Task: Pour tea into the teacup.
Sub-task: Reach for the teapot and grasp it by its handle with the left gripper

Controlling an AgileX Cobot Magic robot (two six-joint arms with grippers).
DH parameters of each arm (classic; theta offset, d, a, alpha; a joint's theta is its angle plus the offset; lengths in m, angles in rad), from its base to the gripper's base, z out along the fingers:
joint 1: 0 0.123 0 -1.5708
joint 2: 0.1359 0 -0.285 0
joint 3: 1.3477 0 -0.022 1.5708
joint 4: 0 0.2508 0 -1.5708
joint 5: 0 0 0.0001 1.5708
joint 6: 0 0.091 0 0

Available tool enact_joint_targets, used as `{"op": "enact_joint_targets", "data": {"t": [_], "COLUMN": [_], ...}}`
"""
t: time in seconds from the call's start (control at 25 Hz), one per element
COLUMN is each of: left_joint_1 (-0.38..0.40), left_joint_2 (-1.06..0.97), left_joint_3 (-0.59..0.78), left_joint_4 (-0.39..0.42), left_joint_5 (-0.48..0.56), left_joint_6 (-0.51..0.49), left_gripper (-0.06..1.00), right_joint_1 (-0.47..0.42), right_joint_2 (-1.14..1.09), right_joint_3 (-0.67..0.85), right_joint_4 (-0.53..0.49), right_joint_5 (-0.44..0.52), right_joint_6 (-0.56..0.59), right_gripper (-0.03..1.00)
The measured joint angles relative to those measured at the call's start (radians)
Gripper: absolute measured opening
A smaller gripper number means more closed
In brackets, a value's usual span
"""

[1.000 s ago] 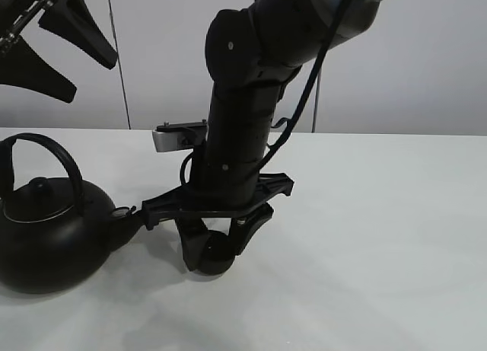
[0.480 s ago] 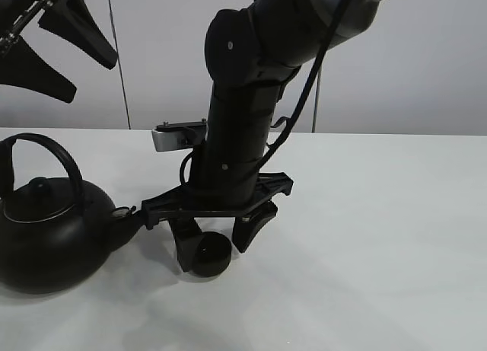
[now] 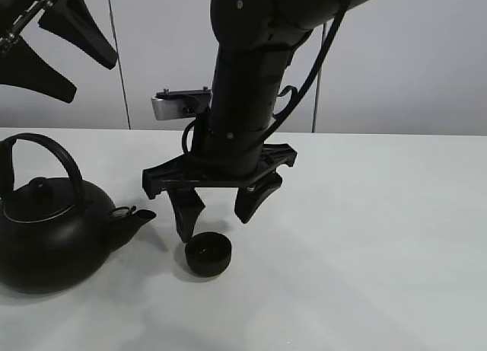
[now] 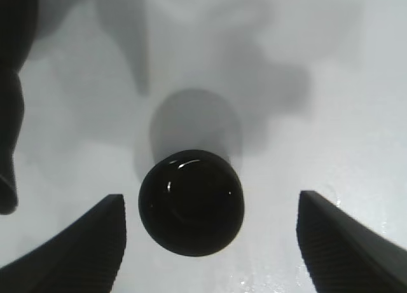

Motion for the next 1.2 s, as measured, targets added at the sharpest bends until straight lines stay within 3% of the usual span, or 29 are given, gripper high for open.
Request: {"op": "enact_joint_targets", "data": {"t": [0.24, 0.48, 0.6, 0.88, 1.0, 1.2], "left_joint_1": [0.000, 0.000, 0.000, 0.000, 0.000, 0.000], "left_joint_2": [0.000, 0.000, 0.000, 0.000, 0.000, 0.000], "left_joint_3": [0.000, 0.000, 0.000, 0.000, 0.000, 0.000], "left_joint_4": [0.000, 0.000, 0.000, 0.000, 0.000, 0.000], "left_joint_5": [0.000, 0.000, 0.000, 0.000, 0.000, 0.000], "left_joint_6": [0.000, 0.000, 0.000, 0.000, 0.000, 0.000], "left_gripper": [0.48, 0.48, 0.48, 0.48, 0.48, 0.48], "right_joint_1": [-0.086, -0.350, -0.518, -0.850, -0.913, -0.919], "right_joint_2": [-0.082, -0.215, -0.321, -0.644, -0.784, -1.027], "right_joint_3": [0.000, 0.000, 0.000, 0.000, 0.000, 0.001], "right_joint_4": [-0.115, -0.347, -0.409, -0.428, -0.424, -0.329], "right_joint_5": [0.000, 0.051, 0.071, 0.165, 0.208, 0.235], "right_joint_6": [0.075, 0.127, 0.127, 0.061, 0.018, -0.014], "right_gripper": [0.52, 0.52, 0.52, 0.52, 0.52, 0.52]}}
